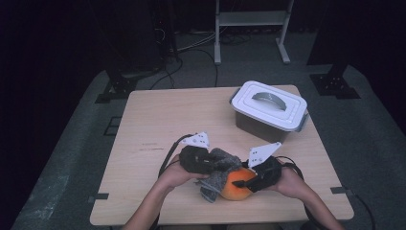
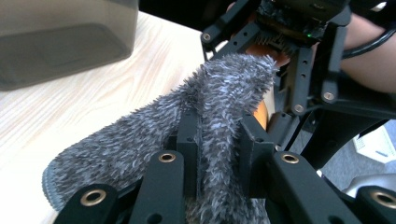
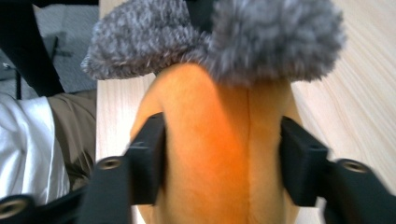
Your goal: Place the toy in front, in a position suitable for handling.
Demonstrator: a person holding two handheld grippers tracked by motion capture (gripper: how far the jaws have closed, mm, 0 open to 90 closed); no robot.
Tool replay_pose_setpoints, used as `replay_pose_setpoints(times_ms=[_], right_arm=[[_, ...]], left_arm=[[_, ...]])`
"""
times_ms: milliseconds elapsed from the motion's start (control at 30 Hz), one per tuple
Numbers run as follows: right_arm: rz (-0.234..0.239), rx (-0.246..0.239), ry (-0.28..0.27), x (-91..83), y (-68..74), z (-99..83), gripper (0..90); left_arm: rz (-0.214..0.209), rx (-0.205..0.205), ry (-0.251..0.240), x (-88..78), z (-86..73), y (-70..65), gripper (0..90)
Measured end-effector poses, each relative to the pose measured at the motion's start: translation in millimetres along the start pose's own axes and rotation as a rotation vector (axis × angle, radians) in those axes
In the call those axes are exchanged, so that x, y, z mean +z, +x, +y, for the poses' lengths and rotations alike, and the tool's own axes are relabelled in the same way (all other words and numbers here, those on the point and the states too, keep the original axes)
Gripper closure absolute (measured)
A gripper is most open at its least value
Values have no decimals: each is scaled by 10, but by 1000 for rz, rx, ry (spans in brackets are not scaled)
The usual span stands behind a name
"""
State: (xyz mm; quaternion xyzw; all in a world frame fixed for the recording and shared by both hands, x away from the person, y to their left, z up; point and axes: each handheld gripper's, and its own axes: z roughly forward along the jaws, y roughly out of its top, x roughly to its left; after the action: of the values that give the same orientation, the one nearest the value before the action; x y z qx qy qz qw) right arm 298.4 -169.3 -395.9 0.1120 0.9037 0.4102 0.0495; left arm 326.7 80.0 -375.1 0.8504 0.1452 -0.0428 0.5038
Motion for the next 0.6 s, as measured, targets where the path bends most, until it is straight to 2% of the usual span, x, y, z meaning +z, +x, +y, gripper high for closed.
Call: replay_pose_setpoints(times_ms=[133, 267, 400, 533, 600], right_arm=[[35, -28, -45, 18, -32, 47, 498], [53, -73, -74, 96, -35, 175, 509], [98, -84, -138, 205, -55, 294, 509], [107, -111, -114, 332, -77, 331, 503], [117, -130, -102, 371, -100, 289, 499]], left_arm=[[15, 6, -15, -132, -5, 15, 735], [35, 9, -44, -322, -4, -12, 735], [61, 14, -57, -518, -19, -27, 735], [76, -12, -49, -544, -116, 25, 735], [60, -28, -58, -511, -180, 60, 735]])
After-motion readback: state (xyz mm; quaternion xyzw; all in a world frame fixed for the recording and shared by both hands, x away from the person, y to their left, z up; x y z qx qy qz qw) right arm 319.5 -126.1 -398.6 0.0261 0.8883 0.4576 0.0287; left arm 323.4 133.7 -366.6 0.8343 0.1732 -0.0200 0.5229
